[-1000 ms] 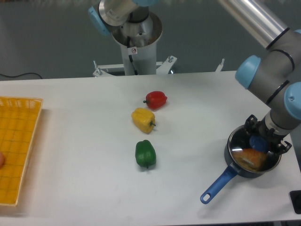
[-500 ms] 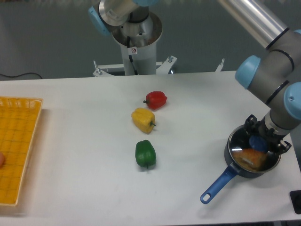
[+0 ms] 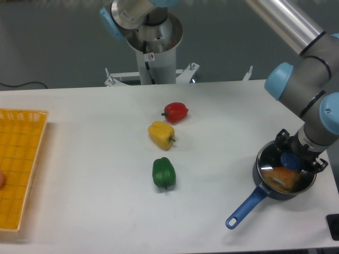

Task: Close the pot lid
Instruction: 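Hold the lid seated on the saucepan, adjusting it slightly, then open the gripper and lift it up away from the lid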

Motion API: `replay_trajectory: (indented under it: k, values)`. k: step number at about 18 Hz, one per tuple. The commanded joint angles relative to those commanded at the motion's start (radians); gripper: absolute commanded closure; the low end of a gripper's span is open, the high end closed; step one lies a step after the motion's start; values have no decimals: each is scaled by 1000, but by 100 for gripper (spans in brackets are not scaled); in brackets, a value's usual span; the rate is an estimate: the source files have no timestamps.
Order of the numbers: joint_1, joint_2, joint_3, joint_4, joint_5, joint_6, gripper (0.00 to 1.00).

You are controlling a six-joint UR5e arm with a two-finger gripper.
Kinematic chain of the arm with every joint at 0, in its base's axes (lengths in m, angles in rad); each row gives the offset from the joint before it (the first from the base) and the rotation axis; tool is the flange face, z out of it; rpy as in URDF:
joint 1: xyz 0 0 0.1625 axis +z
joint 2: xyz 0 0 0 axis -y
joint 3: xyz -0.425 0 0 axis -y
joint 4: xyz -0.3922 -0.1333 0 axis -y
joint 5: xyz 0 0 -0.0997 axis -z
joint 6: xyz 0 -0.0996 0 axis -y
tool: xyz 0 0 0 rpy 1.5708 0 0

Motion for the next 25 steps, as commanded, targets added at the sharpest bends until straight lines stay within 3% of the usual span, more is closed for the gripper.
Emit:
replay_trajectory:
  k: [6,12,19,21,25]
  values:
    - [0,0,-3,3,2,2,29]
    - [0,0,-3,3,3,2,7]
    - [0,6,-6,2,5,2,1]
    - [0,26,-21,0,2,3,1]
    - [-2,121,-106,-6,-30,26,0]
